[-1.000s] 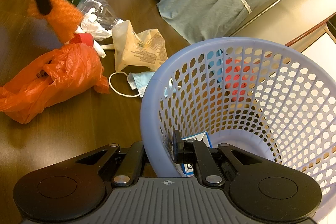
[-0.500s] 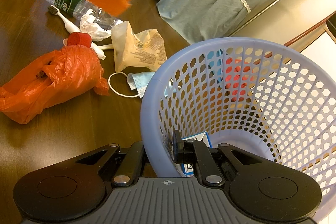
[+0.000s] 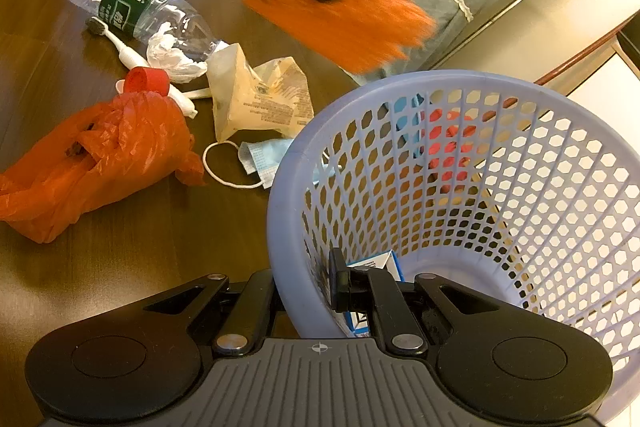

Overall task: Collect trash
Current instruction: 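Carry the orange mesh net into the basket and release it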

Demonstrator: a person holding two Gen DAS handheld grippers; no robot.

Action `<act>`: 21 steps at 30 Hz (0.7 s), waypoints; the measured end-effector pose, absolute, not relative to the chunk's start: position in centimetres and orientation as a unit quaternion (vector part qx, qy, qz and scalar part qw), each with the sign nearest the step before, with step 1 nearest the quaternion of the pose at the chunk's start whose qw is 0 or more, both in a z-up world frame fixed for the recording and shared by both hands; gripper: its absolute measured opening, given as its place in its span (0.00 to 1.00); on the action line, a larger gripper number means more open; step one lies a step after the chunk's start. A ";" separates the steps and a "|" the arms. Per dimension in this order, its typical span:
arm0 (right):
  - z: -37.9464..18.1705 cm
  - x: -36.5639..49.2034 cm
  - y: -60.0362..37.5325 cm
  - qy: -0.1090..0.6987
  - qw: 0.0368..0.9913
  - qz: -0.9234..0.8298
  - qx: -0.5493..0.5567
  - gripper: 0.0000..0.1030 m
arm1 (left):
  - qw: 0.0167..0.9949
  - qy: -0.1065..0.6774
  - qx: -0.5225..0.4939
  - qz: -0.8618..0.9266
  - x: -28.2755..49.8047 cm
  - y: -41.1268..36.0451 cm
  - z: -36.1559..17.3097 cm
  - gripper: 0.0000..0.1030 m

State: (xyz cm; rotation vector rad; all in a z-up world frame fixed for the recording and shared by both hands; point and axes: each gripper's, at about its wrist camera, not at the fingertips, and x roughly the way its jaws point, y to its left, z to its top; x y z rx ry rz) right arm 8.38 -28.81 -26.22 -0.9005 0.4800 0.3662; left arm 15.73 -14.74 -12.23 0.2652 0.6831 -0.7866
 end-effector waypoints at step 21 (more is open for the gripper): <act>-26.4 9.0 -28.6 0.226 0.864 0.172 -0.415 0.04 | 0.844 0.307 0.082 -0.432 18.4 -20.6 -12.6 0.31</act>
